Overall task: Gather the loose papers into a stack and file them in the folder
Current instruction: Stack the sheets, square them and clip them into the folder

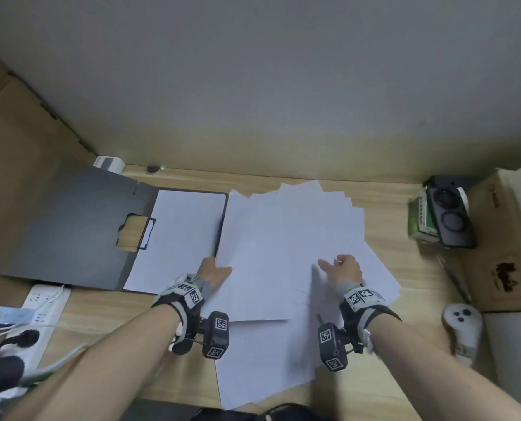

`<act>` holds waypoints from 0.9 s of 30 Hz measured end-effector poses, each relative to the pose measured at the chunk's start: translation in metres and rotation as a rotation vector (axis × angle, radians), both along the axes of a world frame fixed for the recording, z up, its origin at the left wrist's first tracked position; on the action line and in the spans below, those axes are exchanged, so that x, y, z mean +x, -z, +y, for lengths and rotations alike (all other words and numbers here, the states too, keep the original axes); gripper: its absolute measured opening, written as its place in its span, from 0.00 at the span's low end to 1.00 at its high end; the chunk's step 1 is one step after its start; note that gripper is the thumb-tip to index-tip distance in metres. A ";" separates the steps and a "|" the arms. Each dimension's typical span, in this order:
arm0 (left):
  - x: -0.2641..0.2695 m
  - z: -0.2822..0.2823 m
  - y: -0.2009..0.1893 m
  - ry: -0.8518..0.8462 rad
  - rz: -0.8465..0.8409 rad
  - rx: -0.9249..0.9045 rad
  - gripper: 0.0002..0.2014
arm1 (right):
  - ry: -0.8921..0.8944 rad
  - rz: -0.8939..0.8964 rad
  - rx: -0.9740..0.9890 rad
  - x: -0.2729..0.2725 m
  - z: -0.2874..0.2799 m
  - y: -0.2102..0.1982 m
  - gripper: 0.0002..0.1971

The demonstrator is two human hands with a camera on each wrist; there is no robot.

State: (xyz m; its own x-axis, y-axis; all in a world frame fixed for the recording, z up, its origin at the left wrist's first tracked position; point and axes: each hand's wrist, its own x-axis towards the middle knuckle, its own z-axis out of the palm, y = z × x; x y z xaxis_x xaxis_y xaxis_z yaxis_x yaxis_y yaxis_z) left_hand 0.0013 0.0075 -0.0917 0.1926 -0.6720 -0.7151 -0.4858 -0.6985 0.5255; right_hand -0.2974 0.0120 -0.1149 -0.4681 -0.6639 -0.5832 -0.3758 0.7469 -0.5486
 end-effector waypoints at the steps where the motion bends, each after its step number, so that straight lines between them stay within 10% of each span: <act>1: 0.003 0.005 0.005 -0.027 -0.032 0.025 0.05 | -0.029 0.059 0.059 -0.005 0.008 0.006 0.25; 4: 0.011 0.015 0.022 -0.093 -0.081 0.075 0.10 | -0.054 0.161 0.121 -0.010 0.023 0.022 0.34; 8: 0.011 0.020 0.023 -0.114 -0.114 0.085 0.08 | -0.212 0.277 0.146 -0.012 0.020 0.028 0.17; 21: 0.014 0.024 0.037 -0.082 -0.323 0.060 0.11 | -0.077 0.145 0.095 -0.022 0.033 0.019 0.10; 27: 0.021 0.043 0.047 -0.079 -0.173 0.103 0.07 | -0.126 0.114 0.084 0.006 0.039 0.022 0.16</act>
State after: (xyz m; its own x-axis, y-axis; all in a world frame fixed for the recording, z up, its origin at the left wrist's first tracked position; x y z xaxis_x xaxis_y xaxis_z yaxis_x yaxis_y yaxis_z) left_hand 0.0226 0.0501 -0.1386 0.3674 -0.5748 -0.7312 -0.5040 -0.7838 0.3629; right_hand -0.2916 0.0508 -0.1372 -0.4507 -0.6725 -0.5870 -0.5257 0.7314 -0.4343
